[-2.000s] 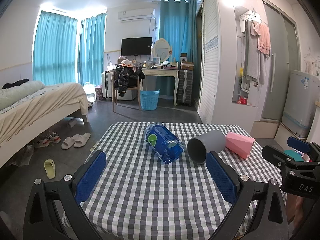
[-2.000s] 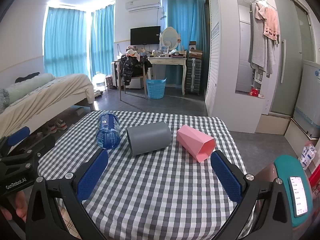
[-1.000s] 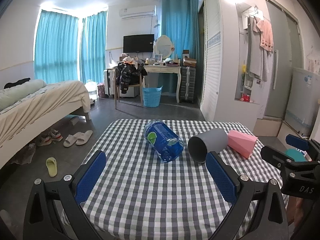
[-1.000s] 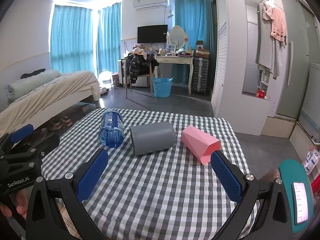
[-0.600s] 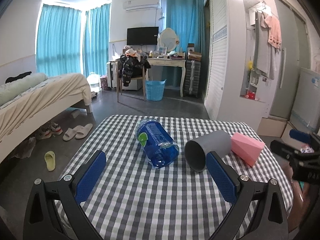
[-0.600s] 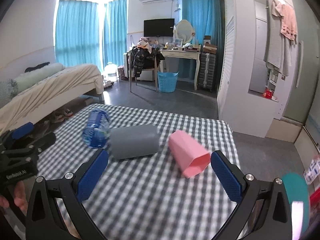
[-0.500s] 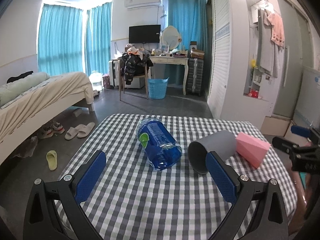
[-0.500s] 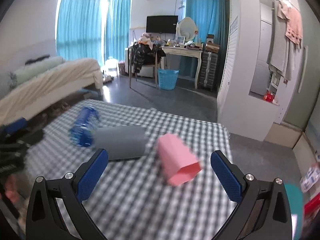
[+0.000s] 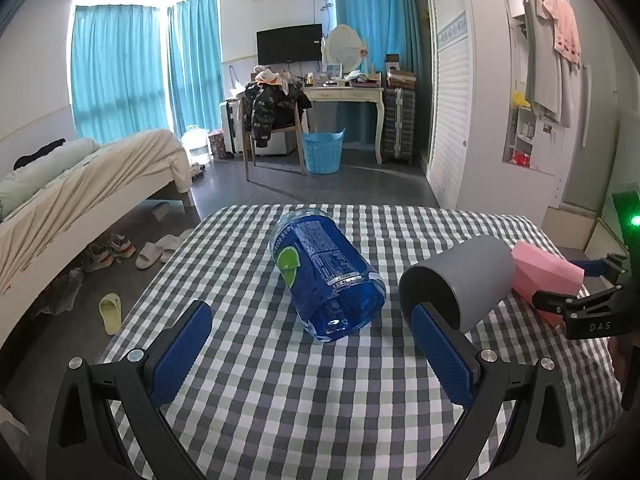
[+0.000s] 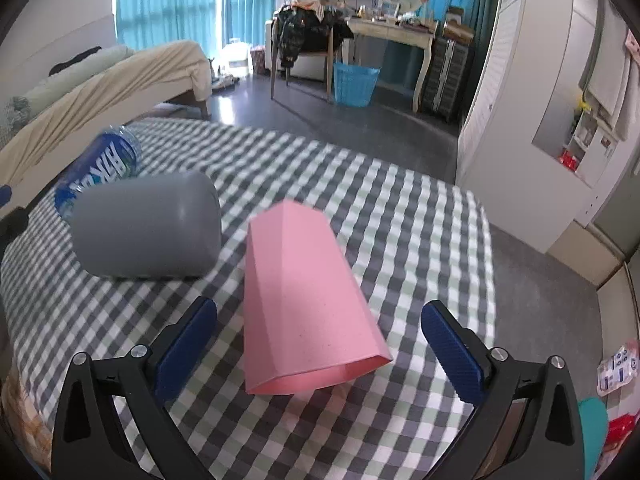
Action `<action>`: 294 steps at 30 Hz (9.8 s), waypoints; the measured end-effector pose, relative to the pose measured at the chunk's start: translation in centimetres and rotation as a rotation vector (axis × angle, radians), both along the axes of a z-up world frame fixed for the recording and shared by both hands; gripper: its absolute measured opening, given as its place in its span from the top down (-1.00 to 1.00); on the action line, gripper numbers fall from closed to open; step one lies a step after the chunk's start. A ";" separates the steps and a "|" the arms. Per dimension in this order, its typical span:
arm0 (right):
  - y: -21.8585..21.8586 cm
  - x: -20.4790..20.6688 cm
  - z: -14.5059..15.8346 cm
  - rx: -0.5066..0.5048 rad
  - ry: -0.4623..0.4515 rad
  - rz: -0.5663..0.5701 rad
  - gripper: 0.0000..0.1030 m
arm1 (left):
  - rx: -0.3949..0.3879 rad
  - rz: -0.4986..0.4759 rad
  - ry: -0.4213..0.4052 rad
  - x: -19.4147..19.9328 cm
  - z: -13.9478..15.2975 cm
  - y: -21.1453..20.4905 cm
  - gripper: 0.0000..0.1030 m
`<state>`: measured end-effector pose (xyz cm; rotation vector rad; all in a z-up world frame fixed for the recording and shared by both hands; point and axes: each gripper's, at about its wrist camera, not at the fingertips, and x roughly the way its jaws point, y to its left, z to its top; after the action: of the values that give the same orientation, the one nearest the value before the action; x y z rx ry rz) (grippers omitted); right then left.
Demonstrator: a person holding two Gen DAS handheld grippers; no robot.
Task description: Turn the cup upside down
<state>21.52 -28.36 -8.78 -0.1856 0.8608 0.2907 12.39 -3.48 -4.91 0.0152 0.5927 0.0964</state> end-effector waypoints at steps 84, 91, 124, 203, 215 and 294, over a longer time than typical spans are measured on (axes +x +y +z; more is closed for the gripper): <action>-1.8 -13.6 1.8 0.331 -0.002 -0.288 -0.65 | -0.147 -0.353 0.486 2.4 -1.9 -8.2 -0.13; -1.5 -14.1 2.5 0.333 -0.031 -0.291 -0.65 | -0.112 -0.353 0.354 0.7 1.3 -7.4 -0.13; -0.9 -17.2 3.7 0.294 -0.075 -0.312 -0.65 | -0.075 -0.452 0.223 -5.8 0.0 -8.2 -0.15; 7.5 -22.6 5.7 0.222 -0.249 -0.210 -0.77 | -0.114 -0.152 -0.147 -13.8 2.3 1.5 -0.83; 7.7 -22.4 5.3 0.203 -0.244 -0.227 -0.98 | -0.103 -0.131 -0.150 -13.7 2.5 1.5 -0.96; 8.0 -22.2 4.4 0.196 -0.212 -0.231 -0.98 | -0.091 -0.098 -0.133 -13.2 1.8 1.9 -0.97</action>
<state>-0.67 -20.34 -4.33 0.0652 0.6322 0.1344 -0.82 -1.58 -3.13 -0.0506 0.4618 -0.0244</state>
